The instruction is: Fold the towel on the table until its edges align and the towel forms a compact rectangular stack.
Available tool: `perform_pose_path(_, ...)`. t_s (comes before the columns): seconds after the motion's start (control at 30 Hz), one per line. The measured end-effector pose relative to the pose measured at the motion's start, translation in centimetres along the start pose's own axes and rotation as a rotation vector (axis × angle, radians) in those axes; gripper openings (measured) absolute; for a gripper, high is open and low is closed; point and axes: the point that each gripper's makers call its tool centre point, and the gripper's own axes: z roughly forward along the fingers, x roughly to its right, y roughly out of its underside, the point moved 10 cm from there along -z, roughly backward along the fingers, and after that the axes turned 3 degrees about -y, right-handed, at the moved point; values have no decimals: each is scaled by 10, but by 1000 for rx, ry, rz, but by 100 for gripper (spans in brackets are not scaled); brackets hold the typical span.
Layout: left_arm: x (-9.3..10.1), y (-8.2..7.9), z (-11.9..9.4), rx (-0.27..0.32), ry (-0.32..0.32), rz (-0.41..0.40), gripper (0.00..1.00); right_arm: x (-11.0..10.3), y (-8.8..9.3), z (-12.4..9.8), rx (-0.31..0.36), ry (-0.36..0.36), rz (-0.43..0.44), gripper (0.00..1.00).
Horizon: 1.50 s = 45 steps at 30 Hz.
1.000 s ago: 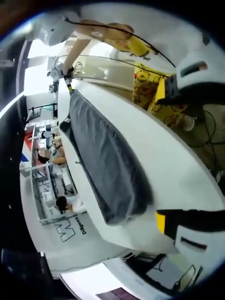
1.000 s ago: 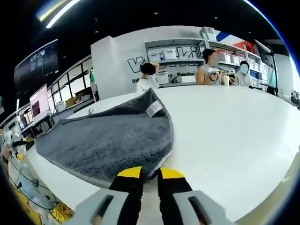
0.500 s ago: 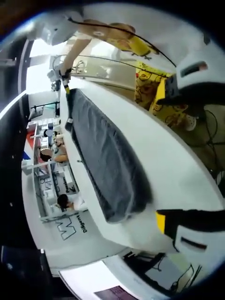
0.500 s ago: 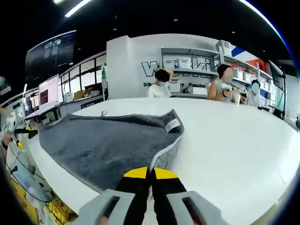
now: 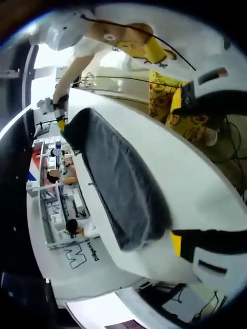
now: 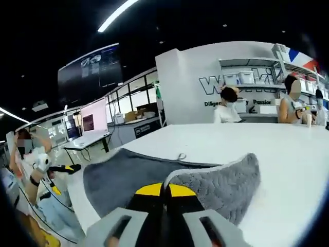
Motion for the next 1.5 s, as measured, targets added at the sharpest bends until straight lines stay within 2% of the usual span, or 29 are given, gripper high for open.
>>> perform_pose_path(0.17,-1,-4,5,14,30,13,96,-41,-10,70,-19,-133,20,2)
perform_pose_path(0.3,-1,-3,7,16,47,15,96,-80,-9,120,-43,-247,41,2)
perform_pose_path(0.33,-1,-3,6,16,50,14,96,-88,-9,131,-46,-255,43,2)
perform_pose_path(0.6,-7,-2,-4,45,46,3,96,-170,1,196,-121,-419,-7,2)
perform_pose_path(0.77,-9,1,-10,54,36,-7,96,-215,1,217,-128,-521,-32,2)
perform_pose_path(0.83,-10,4,-13,53,33,-9,96,-230,-1,220,-123,-549,-35,2)
perform_pose_path(0.9,-11,7,-17,55,25,-17,96,-248,-4,221,-114,-610,-57,2)
perform_pose_path(1.07,-14,14,-24,56,6,-35,96,-284,-6,225,-100,-663,-102,2)
perform_pose_path(1.17,-15,18,-28,53,-3,-46,96,-301,3,229,-126,-700,-98,2)
perform_pose_path(1.27,-14,20,-31,54,-8,-52,96,-315,19,236,-180,-720,-134,2)
perform_pose_path(1.43,-13,22,-34,56,-12,-58,96,-325,52,248,-289,-721,-179,2)
perform_pose_path(1.5,-14,23,-35,57,-17,-61,96,-328,62,250,-312,-719,-191,2)
